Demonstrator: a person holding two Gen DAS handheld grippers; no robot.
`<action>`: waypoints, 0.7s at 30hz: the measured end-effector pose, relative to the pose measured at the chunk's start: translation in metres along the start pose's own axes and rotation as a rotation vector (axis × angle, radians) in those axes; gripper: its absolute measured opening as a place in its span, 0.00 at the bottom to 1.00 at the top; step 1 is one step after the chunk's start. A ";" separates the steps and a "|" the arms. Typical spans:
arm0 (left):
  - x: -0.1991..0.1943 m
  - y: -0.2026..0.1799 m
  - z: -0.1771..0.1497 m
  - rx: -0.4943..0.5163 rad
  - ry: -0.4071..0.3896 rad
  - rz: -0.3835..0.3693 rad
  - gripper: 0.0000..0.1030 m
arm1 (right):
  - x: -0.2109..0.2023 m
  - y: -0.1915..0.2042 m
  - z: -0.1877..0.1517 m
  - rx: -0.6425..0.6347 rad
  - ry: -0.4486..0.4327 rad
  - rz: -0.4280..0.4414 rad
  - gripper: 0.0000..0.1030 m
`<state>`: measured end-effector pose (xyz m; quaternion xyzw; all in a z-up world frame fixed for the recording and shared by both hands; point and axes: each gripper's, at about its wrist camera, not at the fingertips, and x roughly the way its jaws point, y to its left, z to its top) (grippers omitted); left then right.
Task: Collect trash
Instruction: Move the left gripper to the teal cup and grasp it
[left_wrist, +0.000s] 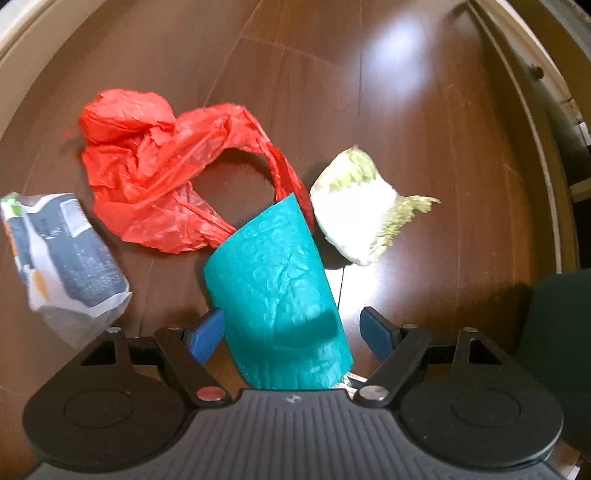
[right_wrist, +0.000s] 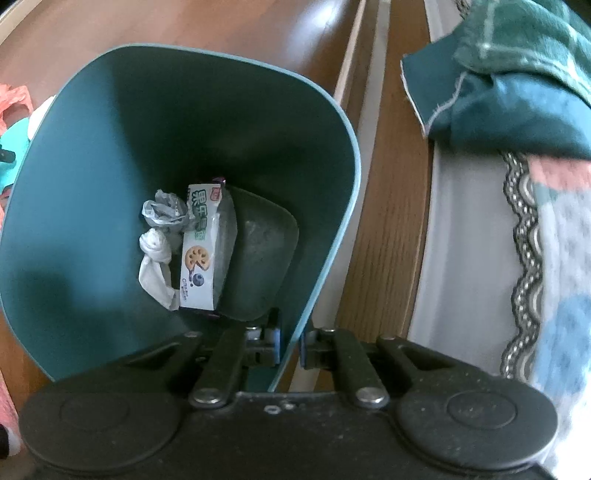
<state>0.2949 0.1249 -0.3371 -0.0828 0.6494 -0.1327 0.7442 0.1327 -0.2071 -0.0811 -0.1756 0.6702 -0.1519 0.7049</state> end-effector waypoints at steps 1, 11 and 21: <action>0.003 -0.001 0.002 0.002 0.003 0.007 0.78 | 0.000 0.000 0.001 0.004 0.003 -0.002 0.09; 0.006 0.011 0.002 -0.047 0.004 0.012 0.37 | 0.004 -0.001 0.006 0.013 -0.004 -0.013 0.09; -0.041 0.010 0.002 -0.034 -0.047 -0.033 0.21 | -0.005 -0.001 0.002 0.024 -0.041 -0.011 0.08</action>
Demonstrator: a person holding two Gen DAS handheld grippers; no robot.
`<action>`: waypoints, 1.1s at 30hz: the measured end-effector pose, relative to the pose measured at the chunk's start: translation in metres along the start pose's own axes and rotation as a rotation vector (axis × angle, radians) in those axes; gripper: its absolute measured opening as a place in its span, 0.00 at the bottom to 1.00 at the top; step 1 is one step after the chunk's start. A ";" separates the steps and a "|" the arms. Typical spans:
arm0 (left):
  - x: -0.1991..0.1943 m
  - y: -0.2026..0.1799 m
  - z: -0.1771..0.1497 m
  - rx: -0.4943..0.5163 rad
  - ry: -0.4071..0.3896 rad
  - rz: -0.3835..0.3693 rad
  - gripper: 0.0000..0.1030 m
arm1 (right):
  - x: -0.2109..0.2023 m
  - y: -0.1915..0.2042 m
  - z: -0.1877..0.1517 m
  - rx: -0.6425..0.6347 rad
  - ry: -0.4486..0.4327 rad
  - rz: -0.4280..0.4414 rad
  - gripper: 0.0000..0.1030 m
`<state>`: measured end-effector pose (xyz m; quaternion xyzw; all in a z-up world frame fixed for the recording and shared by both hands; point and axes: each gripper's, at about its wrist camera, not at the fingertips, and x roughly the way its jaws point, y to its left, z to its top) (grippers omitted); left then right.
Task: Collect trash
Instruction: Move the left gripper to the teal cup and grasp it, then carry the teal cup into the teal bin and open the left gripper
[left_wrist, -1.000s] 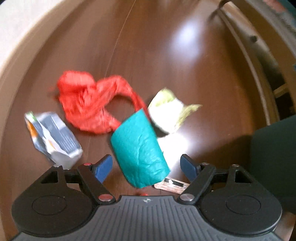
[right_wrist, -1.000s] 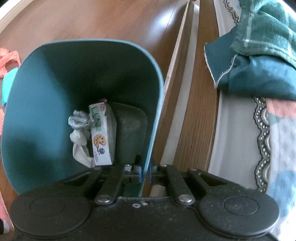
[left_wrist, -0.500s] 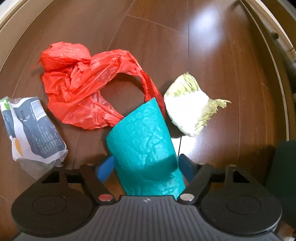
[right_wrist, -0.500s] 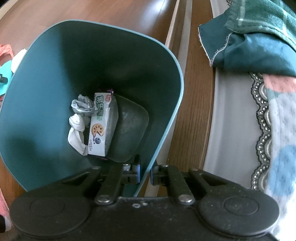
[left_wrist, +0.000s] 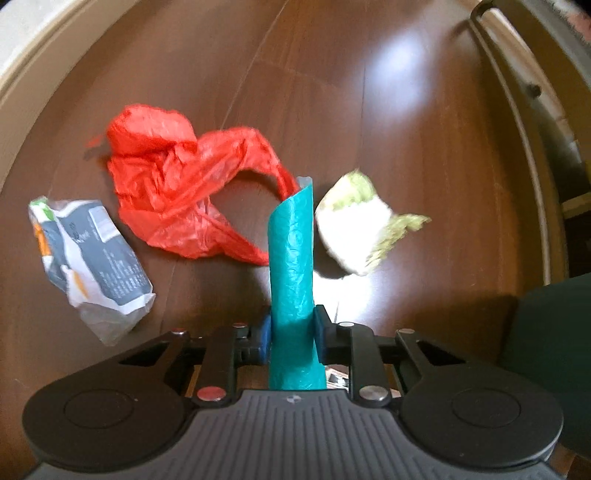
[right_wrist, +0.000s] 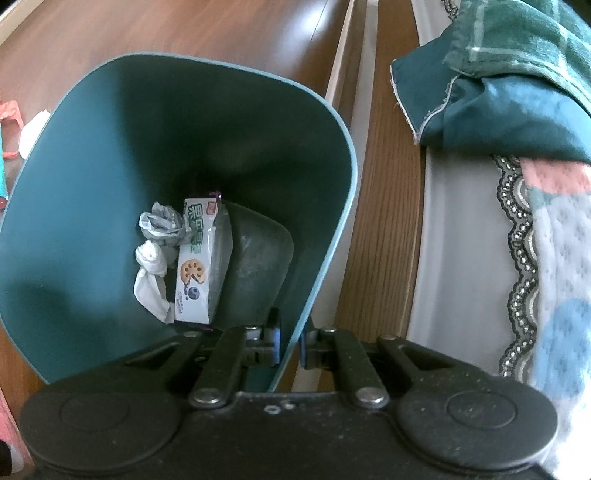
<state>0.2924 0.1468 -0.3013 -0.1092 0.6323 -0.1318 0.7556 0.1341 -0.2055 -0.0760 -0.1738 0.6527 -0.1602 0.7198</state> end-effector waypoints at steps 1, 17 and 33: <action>-0.008 -0.001 0.001 0.009 -0.011 -0.005 0.21 | -0.001 0.000 -0.001 -0.002 -0.006 0.001 0.08; -0.152 -0.114 -0.006 0.325 -0.227 -0.325 0.19 | -0.016 0.001 -0.007 -0.010 -0.052 0.009 0.07; -0.113 -0.303 -0.072 0.808 -0.089 -0.375 0.19 | -0.036 0.003 -0.007 -0.005 -0.092 0.019 0.05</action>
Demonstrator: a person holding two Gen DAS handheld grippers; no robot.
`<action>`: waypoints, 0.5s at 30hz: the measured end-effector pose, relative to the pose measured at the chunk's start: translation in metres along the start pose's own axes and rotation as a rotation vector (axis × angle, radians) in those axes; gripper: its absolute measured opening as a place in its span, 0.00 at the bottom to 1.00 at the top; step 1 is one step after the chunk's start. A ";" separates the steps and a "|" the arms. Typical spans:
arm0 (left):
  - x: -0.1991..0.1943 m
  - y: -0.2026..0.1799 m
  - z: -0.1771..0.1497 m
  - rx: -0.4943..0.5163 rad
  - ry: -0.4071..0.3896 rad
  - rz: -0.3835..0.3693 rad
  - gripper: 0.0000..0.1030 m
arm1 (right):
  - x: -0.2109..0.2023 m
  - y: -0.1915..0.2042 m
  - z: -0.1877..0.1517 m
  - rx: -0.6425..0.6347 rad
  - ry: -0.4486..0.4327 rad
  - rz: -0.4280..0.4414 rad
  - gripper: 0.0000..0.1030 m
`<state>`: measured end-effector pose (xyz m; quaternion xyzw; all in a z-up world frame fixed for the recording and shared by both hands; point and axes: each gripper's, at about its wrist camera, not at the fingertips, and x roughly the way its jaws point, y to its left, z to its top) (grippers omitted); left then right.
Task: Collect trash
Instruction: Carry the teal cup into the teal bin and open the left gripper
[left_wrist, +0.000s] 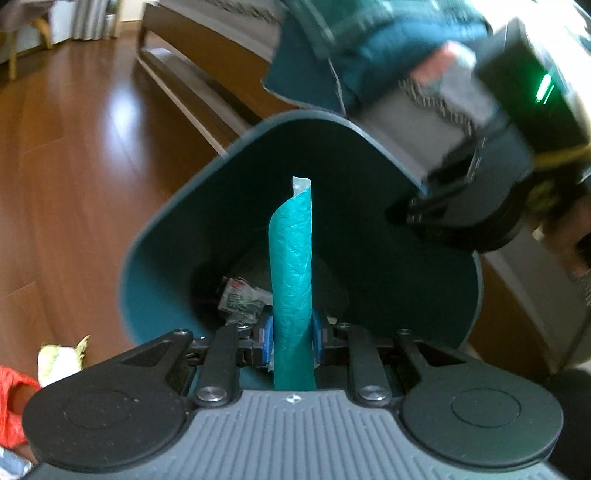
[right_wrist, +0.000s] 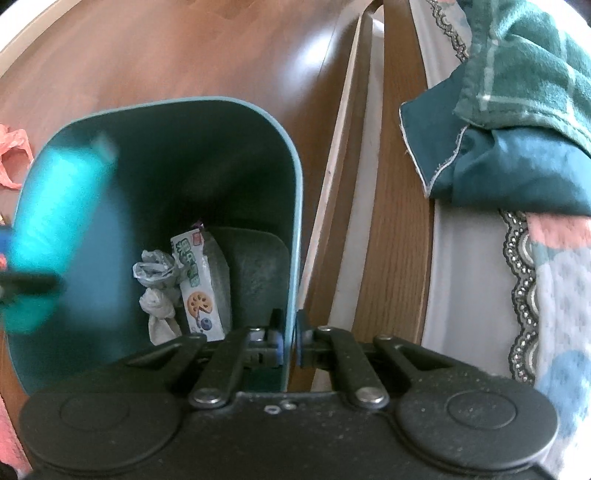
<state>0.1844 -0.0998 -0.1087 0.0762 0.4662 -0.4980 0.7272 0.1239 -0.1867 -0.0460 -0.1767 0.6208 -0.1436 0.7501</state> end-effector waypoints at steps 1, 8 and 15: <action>0.009 -0.004 -0.001 0.009 0.019 0.013 0.19 | 0.000 -0.001 -0.002 0.000 -0.002 0.000 0.05; 0.053 -0.013 -0.001 0.005 0.126 0.036 0.19 | -0.007 -0.004 -0.009 -0.002 -0.013 0.009 0.05; 0.051 -0.012 -0.008 0.024 0.140 0.041 0.31 | -0.007 -0.006 -0.010 -0.002 -0.015 0.016 0.06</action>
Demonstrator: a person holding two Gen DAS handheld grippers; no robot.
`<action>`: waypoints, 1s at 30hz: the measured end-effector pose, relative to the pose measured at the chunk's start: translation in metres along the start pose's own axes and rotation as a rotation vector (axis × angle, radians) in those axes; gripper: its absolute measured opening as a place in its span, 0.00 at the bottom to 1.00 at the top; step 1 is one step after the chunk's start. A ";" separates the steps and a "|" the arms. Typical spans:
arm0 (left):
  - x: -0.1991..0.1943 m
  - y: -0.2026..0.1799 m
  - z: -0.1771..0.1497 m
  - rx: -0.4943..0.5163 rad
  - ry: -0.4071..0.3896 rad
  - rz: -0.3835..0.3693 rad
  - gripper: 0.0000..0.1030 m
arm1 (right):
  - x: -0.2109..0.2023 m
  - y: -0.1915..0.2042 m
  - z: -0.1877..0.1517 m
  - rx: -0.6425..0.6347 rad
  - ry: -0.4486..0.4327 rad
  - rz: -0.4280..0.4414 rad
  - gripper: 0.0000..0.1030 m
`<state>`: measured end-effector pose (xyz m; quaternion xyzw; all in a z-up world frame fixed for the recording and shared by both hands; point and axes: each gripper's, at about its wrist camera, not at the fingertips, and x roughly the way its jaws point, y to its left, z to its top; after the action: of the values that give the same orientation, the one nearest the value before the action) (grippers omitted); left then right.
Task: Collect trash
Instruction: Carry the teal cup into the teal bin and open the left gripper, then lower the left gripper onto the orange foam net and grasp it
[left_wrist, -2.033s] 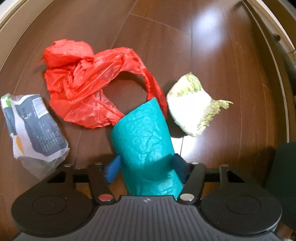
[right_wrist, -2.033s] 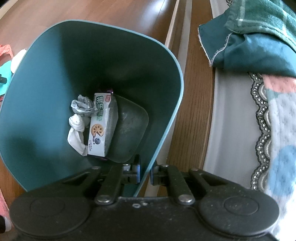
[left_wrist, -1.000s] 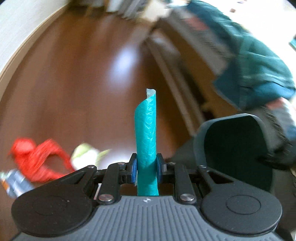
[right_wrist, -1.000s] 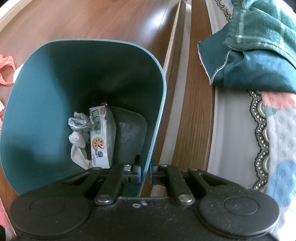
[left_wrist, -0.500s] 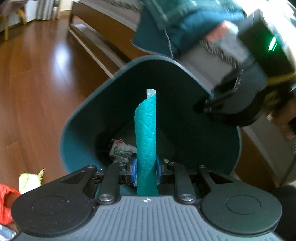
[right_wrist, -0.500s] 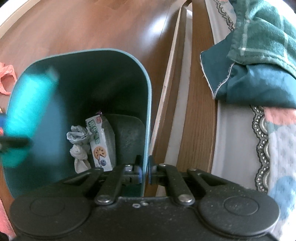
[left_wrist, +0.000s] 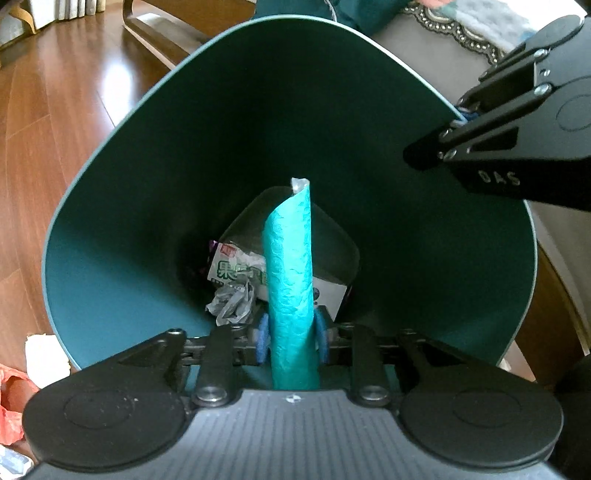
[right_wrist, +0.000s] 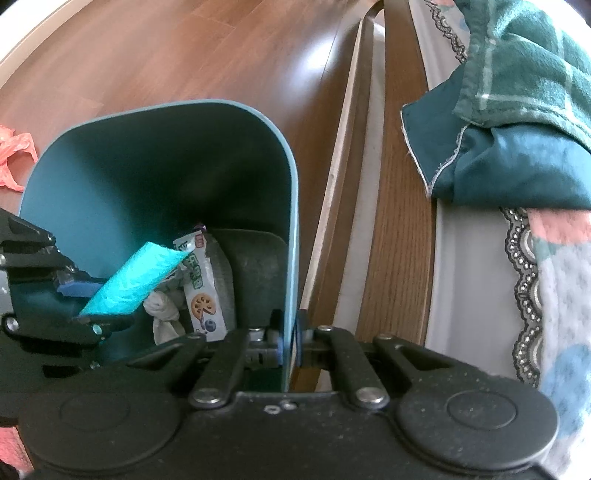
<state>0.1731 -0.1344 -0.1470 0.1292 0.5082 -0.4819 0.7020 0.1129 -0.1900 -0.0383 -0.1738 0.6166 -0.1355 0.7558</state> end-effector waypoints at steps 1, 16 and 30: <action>0.001 -0.001 0.000 -0.002 -0.001 0.002 0.34 | -0.001 0.000 0.000 0.000 0.000 0.002 0.06; -0.057 0.009 -0.021 -0.042 -0.130 -0.015 0.70 | 0.011 -0.005 -0.001 -0.007 -0.001 0.015 0.07; -0.130 0.080 -0.088 -0.296 -0.277 0.148 0.77 | 0.012 -0.010 -0.005 -0.010 -0.008 0.036 0.07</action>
<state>0.1832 0.0361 -0.1026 -0.0057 0.4613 -0.3622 0.8099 0.1108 -0.2041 -0.0455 -0.1668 0.6171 -0.1181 0.7599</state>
